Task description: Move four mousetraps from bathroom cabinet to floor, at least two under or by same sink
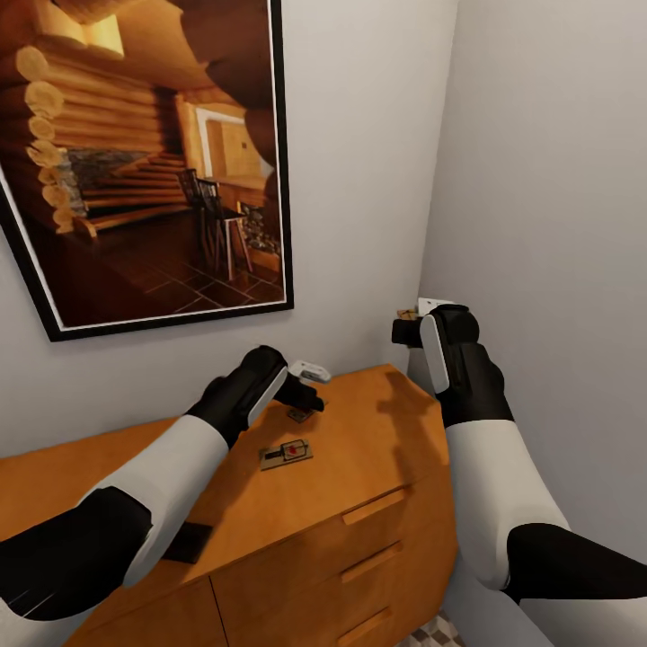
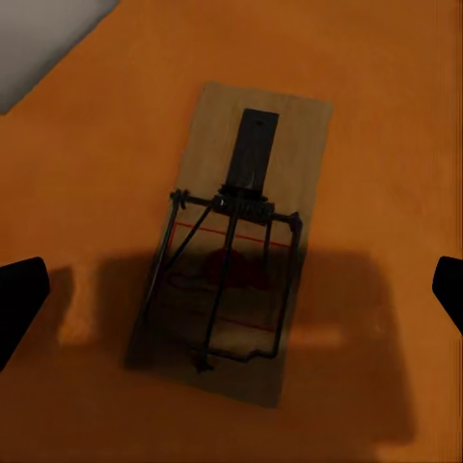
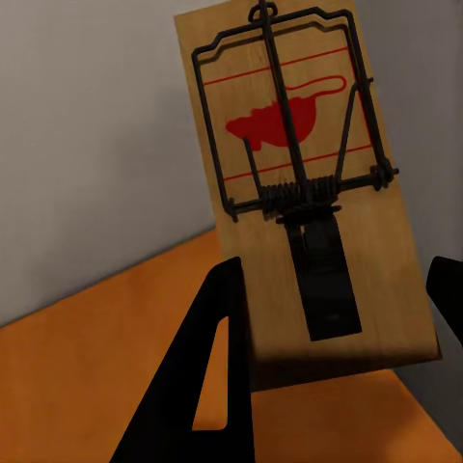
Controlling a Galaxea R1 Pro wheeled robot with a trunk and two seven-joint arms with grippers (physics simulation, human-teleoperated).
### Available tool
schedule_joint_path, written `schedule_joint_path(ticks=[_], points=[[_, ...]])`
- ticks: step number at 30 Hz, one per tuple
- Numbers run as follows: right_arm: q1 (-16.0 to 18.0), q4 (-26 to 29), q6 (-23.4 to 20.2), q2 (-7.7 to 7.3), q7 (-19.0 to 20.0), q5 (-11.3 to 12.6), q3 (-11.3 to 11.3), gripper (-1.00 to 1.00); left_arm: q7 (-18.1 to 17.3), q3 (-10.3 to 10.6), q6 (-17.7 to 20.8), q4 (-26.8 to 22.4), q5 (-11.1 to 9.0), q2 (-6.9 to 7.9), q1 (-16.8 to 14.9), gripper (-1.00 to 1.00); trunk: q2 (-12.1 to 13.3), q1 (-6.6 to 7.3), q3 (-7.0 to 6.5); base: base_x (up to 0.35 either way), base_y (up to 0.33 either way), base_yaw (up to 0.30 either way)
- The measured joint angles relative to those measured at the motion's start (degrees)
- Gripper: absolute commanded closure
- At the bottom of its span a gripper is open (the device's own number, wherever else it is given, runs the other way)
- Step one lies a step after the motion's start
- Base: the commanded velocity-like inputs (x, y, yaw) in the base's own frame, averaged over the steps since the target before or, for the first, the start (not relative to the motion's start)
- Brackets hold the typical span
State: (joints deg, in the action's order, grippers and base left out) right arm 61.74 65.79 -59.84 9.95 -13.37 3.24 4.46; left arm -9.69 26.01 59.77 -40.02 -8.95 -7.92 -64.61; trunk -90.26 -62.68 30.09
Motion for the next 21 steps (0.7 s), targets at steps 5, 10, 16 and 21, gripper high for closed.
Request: schedule_joint_path(ticks=[5, 10, 16, 21], points=[[0.0, 0.0, 0.0, 0.0, 0.0, 0.0, 0.01, 1.0, -0.04, 0.34, 0.0, 0.27, -0.03, -0.33, 0.01, -1.0, 0.0, 0.0, 0.0, 0.0, 0.0, 0.0], [0.0, 0.0, 0.0, 0.0, 0.0, -0.01, 0.01, 1.0, -0.05, 0.42, 0.0, 0.74, -0.02, -0.42, 0.01, -1.0, 0.0, 0.0, 0.0, 0.0, 0.0, 0.0], [0.0, 0.0, 0.0, 0.0, 0.0, -0.05, 0.01, 1.0, -0.04, 0.44, 0.0, 2.02, 0.04, -0.46, -0.01, -1.0, 0.0, 0.0, 0.0, 0.0, 0.0, 0.0], [0.0, 0.0, 0.0, 0.0, -0.06, -0.07, 0.01, 1.0, -0.06, 0.48, 0.0, 2.78, 0.05, -0.49, -0.01, -1.0, 0.0, 0.0, 0.0, 0.0, 0.0, 0.0]])
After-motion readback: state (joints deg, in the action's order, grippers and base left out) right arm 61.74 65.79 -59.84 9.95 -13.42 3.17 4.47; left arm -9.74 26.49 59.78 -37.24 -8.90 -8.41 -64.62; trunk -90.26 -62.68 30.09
